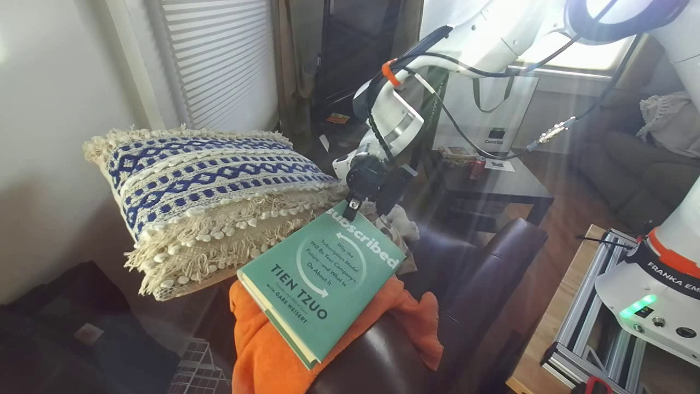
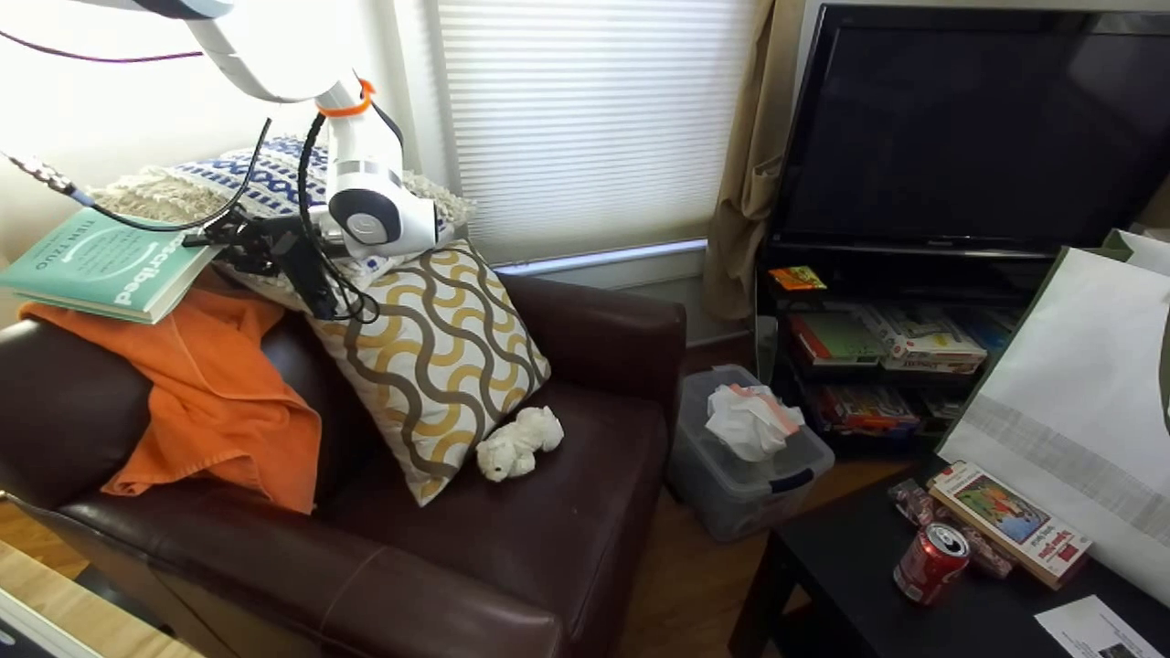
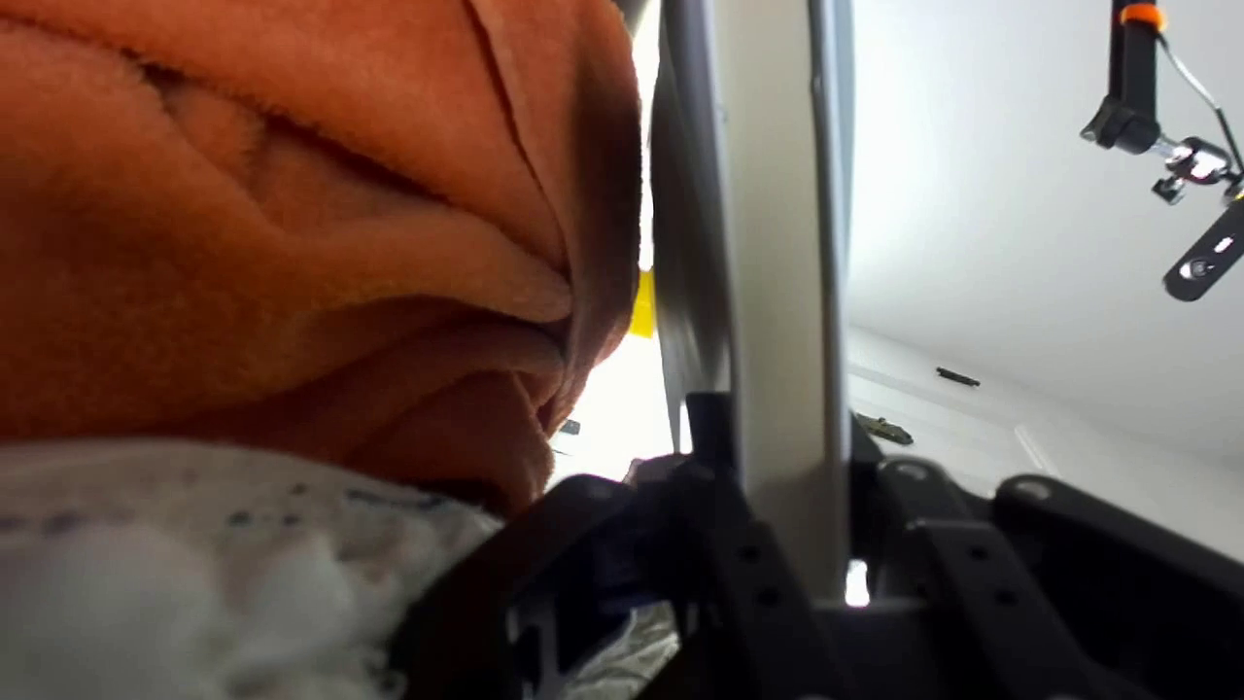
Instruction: Put the book on top of the sofa
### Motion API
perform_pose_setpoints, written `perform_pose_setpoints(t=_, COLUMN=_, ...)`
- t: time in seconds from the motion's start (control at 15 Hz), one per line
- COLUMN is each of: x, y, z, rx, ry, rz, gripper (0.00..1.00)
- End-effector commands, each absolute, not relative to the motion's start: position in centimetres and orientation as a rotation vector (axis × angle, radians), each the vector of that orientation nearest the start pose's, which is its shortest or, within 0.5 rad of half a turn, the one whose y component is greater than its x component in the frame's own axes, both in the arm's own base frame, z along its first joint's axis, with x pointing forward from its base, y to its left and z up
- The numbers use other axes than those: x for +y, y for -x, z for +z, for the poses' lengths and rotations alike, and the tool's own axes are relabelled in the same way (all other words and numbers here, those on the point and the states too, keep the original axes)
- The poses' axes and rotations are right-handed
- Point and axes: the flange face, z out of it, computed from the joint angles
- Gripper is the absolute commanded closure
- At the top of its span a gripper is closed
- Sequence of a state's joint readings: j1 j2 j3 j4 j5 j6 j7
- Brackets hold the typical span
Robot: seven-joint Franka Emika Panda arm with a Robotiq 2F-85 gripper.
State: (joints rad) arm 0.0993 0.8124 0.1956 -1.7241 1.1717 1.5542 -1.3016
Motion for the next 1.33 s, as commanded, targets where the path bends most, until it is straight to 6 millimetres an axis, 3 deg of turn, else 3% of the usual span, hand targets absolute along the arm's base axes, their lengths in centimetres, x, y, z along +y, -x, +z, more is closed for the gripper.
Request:
perform_pose_setpoints(t=0.0, x=29.7, y=-54.0, z=14.5, rx=-0.681, ry=1.518, rz=0.164, gripper=0.93)
perform_pose_setpoints(t=0.33, x=32.1, y=-53.7, z=14.1, rx=-0.67, ry=1.567, rz=0.19, gripper=0.93)
perform_pose_setpoints(t=0.4, x=32.0, y=-53.7, z=14.1, rx=-0.671, ry=1.593, rz=0.194, gripper=0.6)
perform_pose_setpoints(t=0.47, x=31.7, y=-53.8, z=14.1, rx=-0.672, ry=1.623, rz=0.193, gripper=0.47)
perform_pose_setpoints(t=0.87, x=28.9, y=-52.1, z=15.9, rx=-0.778, ry=1.777, rz=0.232, gripper=0.04)
perform_pose_setpoints(t=1.07, x=26.7, y=-50.2, z=17.8, rx=-0.864, ry=1.865, rz=0.239, gripper=0.0)
perform_pose_setpoints(t=1.27, x=25.3, y=-47.1, z=20.2, rx=-0.955, ry=1.964, rz=0.253, gripper=0.0)
